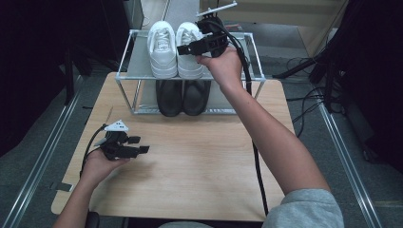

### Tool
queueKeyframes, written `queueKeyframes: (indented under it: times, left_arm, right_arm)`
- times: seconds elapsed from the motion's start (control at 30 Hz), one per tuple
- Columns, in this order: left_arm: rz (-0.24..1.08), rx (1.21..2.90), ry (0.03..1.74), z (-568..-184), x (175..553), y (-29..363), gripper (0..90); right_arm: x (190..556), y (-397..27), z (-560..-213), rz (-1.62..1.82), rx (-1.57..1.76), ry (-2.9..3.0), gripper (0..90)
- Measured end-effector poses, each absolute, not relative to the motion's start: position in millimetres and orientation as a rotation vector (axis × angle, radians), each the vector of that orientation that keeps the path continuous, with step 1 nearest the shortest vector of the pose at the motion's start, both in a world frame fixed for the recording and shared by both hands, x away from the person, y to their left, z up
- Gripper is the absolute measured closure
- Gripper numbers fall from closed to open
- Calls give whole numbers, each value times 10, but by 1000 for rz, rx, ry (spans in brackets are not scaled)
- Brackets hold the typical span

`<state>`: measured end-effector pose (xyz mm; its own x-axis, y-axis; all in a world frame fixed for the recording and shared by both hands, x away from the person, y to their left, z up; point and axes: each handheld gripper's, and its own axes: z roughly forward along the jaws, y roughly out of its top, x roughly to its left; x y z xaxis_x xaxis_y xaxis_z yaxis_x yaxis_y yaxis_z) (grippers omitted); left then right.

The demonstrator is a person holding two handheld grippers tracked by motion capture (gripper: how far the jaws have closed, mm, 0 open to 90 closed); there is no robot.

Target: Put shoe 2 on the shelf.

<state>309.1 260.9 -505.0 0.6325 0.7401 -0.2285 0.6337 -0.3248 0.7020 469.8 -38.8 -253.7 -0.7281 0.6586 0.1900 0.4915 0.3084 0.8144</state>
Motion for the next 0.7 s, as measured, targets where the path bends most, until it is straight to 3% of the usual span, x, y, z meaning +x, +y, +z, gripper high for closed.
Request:
queueKeyframes:
  times: [0.27,0.7]
  left_arm:
    - [168,2065,1071,-5057,3091,2605,366]
    - [161,2080,1073,-5075,3095,2584,366]
  right_arm:
    - [4566,-511,-2561,1418,1000,2411,385]
    - [4425,-762,-2872,1425,939,2444,378]
